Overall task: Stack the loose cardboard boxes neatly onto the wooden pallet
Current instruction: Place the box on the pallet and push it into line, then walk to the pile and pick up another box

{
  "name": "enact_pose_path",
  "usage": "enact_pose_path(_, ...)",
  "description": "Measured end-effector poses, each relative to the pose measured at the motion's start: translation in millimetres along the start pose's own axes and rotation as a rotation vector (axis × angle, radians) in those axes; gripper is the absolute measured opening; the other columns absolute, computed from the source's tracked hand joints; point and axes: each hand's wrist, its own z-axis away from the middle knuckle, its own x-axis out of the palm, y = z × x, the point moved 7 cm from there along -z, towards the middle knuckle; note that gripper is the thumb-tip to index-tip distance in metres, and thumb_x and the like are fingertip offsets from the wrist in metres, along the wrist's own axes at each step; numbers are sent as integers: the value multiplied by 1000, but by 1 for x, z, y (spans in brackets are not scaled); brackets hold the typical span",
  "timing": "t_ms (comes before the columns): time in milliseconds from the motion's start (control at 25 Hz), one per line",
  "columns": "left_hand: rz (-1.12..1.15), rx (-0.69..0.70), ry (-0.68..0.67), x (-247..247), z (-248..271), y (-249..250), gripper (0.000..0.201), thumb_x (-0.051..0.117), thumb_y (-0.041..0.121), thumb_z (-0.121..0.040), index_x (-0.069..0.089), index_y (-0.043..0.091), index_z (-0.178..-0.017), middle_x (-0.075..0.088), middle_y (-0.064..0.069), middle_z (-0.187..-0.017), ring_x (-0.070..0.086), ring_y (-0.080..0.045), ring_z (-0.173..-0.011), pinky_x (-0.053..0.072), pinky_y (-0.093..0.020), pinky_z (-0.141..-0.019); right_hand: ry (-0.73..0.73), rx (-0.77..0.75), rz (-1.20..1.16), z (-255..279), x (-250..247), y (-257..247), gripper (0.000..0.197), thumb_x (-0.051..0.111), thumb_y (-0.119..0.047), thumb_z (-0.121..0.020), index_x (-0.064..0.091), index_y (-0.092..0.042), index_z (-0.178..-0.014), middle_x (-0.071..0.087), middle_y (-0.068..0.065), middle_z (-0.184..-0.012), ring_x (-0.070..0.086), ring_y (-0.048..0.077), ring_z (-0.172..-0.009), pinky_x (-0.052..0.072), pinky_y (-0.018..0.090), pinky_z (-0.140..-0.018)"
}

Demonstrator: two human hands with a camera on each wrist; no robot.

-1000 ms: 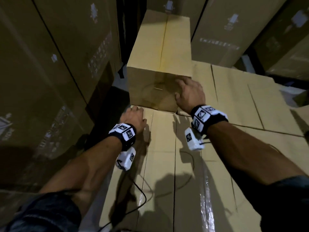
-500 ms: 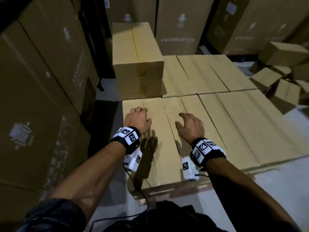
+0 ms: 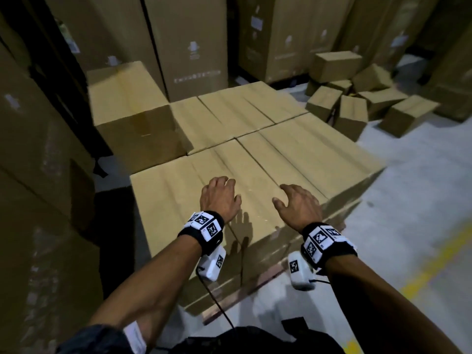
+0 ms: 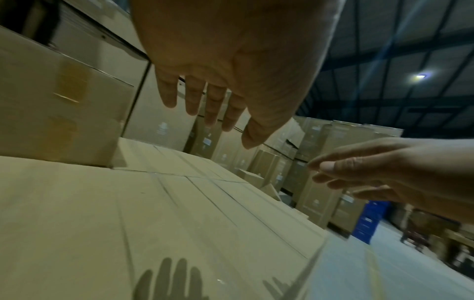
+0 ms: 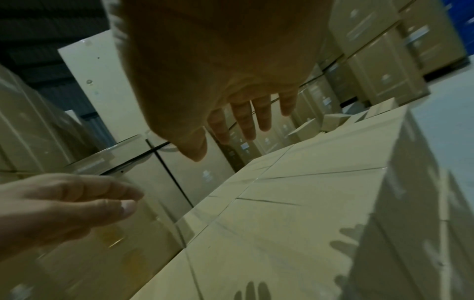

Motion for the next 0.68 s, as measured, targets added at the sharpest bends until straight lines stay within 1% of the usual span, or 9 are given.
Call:
enact_pose_path(160, -2, 117, -25, 30, -9, 110, 50, 46, 42, -98, 45, 17, -142, 42, -5, -151, 33, -25, -140, 32, -40, -110, 16, 106, -10, 26, -26, 104, 57, 47, -51, -99, 43, -24, -150, 46, 5, -152, 41, 27, -139, 32, 44, -115)
enact_pose_path(280, 8, 197, -65, 57, -18, 213, 50, 47, 43, -98, 46, 18, -142, 44, -5, -150, 34, -25, -139, 32, -40, -111, 36, 171, 0, 40, -52, 204, 58, 46, -52, -99, 44, -22, -148, 47, 9, -151, 43, 28, -139, 31, 45, -116)
enact_pose_path(440, 34, 293, -92, 77, -28, 352, 48, 48, 42, -97, 50, 17, -138, 48, -6, -146, 38, -25, -136, 34, -39, -109, 63, 228, 15, 61, -100, 332, 55, 48, -48, -98, 48, -20, -145, 52, 8, -146, 47, 29, -135, 35, 43, -112)
enact_pose_path(600, 45, 389, -122, 90, -45, 465, 50, 47, 40, -98, 47, 13, -140, 45, -9, -147, 37, -27, -137, 32, -40, -111, 107, 324, 8, 71, -135, 430, 55, 49, -48, -99, 46, -21, -147, 48, 7, -149, 44, 28, -137, 32, 41, -112)
enact_pose_path(680, 60, 436, -135, 102, -61, 511, 51, 48, 39, -98, 46, 13, -141, 45, -9, -148, 36, -27, -138, 32, -42, -112, 112, 371, 12, 67, -147, 471, 55, 49, -48, -100, 45, -21, -148, 46, 7, -151, 42, 28, -139, 31, 40, -112)
